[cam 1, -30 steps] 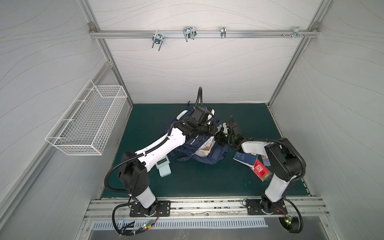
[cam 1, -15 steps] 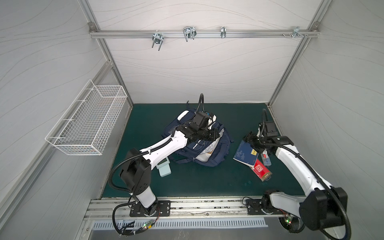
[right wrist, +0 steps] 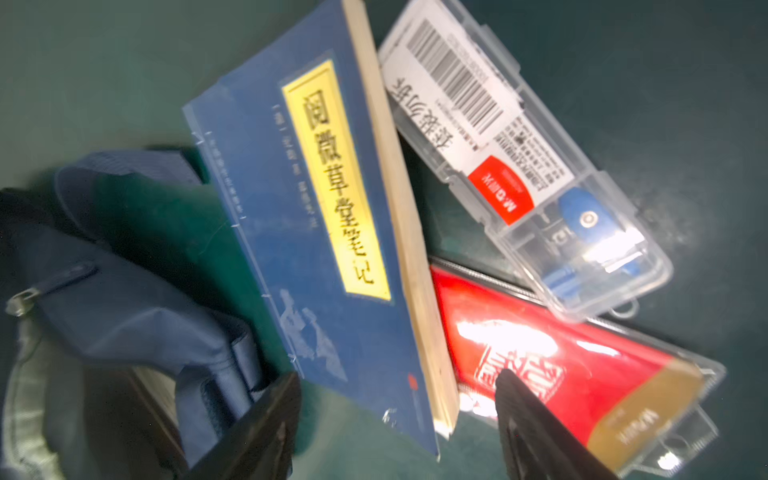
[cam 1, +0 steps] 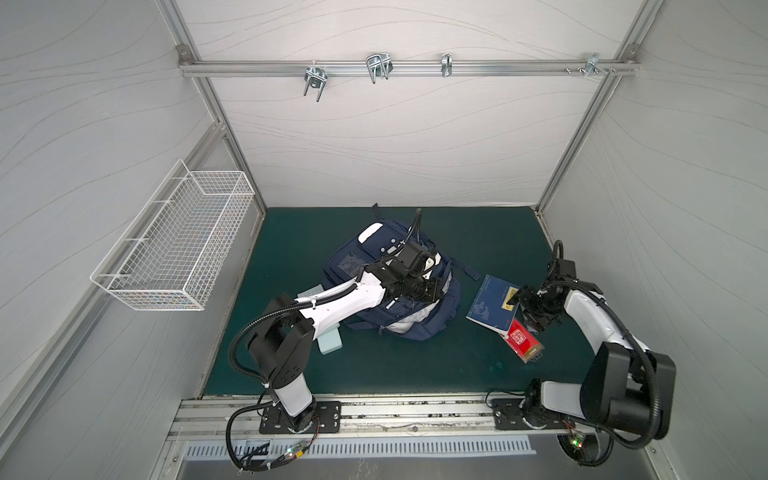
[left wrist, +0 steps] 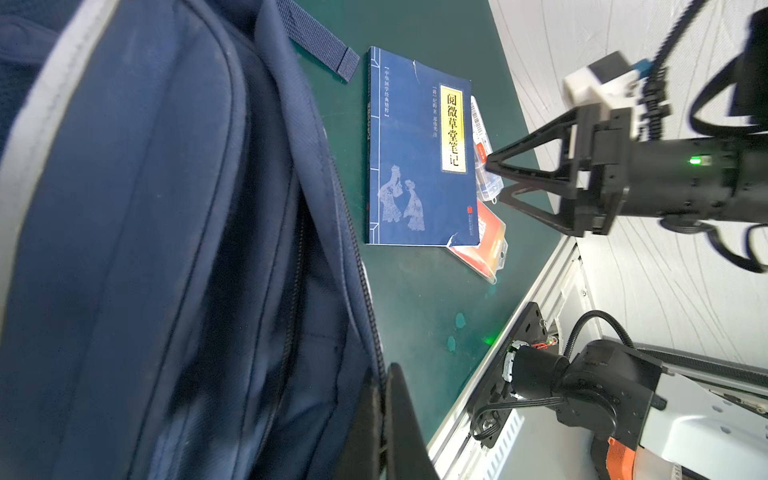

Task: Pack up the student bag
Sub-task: 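Grasp the blue book with the yellow label by its edge with the right gripper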

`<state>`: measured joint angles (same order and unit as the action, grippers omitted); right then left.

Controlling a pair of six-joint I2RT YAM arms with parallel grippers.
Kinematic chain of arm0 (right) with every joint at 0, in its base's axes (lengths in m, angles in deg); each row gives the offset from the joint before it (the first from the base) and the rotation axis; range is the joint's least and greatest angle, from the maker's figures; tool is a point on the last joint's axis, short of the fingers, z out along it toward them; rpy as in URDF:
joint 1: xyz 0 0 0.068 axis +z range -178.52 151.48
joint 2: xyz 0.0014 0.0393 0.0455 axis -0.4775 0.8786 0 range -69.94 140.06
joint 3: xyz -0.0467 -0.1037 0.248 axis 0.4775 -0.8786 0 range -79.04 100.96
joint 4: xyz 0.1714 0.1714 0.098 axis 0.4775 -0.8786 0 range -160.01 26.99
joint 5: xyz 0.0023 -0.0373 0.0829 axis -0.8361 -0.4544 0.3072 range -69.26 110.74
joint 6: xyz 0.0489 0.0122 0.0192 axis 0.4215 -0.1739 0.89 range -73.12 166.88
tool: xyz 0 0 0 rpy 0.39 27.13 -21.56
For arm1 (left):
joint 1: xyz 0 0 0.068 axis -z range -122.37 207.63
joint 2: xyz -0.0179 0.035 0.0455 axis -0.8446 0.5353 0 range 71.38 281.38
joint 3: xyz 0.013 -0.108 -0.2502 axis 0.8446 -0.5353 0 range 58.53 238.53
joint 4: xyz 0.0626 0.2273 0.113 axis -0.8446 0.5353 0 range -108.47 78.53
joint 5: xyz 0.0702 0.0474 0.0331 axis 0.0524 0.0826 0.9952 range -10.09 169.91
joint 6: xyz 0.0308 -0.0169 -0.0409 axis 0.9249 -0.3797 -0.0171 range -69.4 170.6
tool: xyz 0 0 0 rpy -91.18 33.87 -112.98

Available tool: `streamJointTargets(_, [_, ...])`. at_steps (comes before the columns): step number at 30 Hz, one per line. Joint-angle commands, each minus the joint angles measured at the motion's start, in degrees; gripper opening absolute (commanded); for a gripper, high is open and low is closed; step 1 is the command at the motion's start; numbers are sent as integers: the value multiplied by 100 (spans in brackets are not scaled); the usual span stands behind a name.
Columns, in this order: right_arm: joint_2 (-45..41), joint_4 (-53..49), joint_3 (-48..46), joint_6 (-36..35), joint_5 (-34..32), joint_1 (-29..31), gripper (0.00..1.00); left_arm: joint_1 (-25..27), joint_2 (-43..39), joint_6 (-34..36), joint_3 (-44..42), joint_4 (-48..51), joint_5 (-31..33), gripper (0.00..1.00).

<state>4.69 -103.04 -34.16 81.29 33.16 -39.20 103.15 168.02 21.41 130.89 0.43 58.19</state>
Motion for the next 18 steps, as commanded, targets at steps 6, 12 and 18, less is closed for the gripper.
streamJointTargets(6, [666,1223,-194,1,43,-125,71,163,4,27,94,-294,-219,0])
streamJointTargets(12, [1303,1579,-165,-223,86,-192,64,200,-102,53,102,-255,-243,0])
streamJointTargets(18, [1625,1957,-270,-223,184,-214,64,214,-203,63,112,-196,-224,0])
